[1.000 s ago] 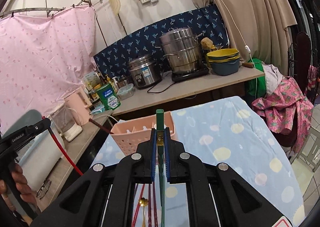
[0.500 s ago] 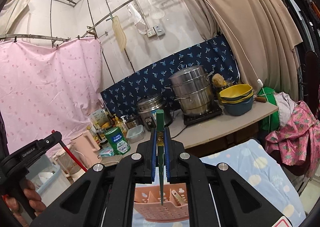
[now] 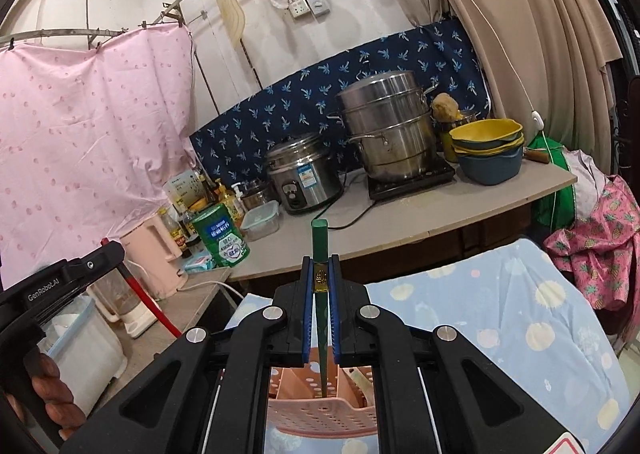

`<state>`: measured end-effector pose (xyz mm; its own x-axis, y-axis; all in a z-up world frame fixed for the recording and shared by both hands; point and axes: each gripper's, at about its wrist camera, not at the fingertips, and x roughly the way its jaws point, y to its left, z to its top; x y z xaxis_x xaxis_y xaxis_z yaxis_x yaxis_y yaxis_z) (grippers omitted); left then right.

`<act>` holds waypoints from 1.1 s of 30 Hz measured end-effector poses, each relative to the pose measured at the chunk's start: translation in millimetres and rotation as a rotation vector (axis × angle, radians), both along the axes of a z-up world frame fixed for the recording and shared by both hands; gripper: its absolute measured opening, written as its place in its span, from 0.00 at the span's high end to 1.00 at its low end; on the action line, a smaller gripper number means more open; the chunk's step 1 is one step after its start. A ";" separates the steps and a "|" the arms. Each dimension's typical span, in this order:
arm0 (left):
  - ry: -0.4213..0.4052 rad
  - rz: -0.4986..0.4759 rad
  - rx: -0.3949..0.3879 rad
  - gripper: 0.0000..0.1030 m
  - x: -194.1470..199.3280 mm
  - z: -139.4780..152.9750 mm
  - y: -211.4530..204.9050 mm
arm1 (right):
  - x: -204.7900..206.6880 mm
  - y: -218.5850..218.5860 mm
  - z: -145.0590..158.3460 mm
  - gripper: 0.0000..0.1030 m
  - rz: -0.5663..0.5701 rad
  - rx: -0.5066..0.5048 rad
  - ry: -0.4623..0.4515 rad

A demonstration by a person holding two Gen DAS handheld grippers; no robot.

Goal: Organize utensils
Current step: 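Open the left tool over the holder while the right tool releases its chopstick, then move both open tools back to the remaining chopsticks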

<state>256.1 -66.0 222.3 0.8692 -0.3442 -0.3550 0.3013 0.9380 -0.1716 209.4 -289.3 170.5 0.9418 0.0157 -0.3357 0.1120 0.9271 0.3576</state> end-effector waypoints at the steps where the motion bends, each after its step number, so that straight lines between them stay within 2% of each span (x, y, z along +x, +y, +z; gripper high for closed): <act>1: 0.005 0.006 0.007 0.93 0.3 -2.0 0.1 | -0.6 0.9 -1.9 0.92 -0.007 -0.010 0.004; 3: 0.004 0.018 0.013 0.86 -1.3 -4.7 1.2 | -3.6 4.4 -3.9 0.80 -0.018 -0.030 0.006; 4: 0.004 0.027 0.016 0.75 -3.3 -5.6 2.6 | -7.7 5.5 -4.0 0.70 -0.022 -0.036 -0.001; 5: 0.003 0.034 0.014 0.68 -5.8 -6.3 4.7 | -12.1 5.9 -4.2 0.61 -0.026 -0.039 -0.007; 6: 0.004 0.049 0.013 0.57 -8.2 -7.0 7.6 | -16.4 6.1 -4.2 0.58 -0.030 -0.042 -0.010; 7: 0.001 0.055 0.011 0.55 -11.4 -7.6 10.3 | -21.2 6.5 -4.6 0.55 -0.033 -0.044 -0.010; 12: 0.009 0.054 0.030 0.55 -36.7 -15.8 21.9 | -50.1 7.3 -14.4 0.55 -0.024 -0.043 0.024; 18: 0.042 0.046 0.098 0.55 -75.2 -47.2 30.0 | -95.4 16.2 -48.2 0.55 -0.012 -0.061 0.110; 26: 0.193 0.034 0.163 0.55 -125.3 -127.4 44.6 | -157.5 36.4 -116.7 0.55 0.018 -0.062 0.283; 30: 0.277 0.023 0.152 0.55 -147.4 -161.4 50.3 | -183.4 48.5 -150.6 0.55 0.039 -0.061 0.362; 33: 0.312 0.017 0.175 0.55 -163.8 -183.1 50.9 | -198.6 57.8 -171.3 0.55 0.058 -0.065 0.416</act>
<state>92.3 -15.1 39.2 0.7148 -0.2412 -0.6564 0.2441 0.9656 -0.0890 10.8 -231.5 -0.8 0.7241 0.0313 -0.6889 0.1810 0.9553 0.2337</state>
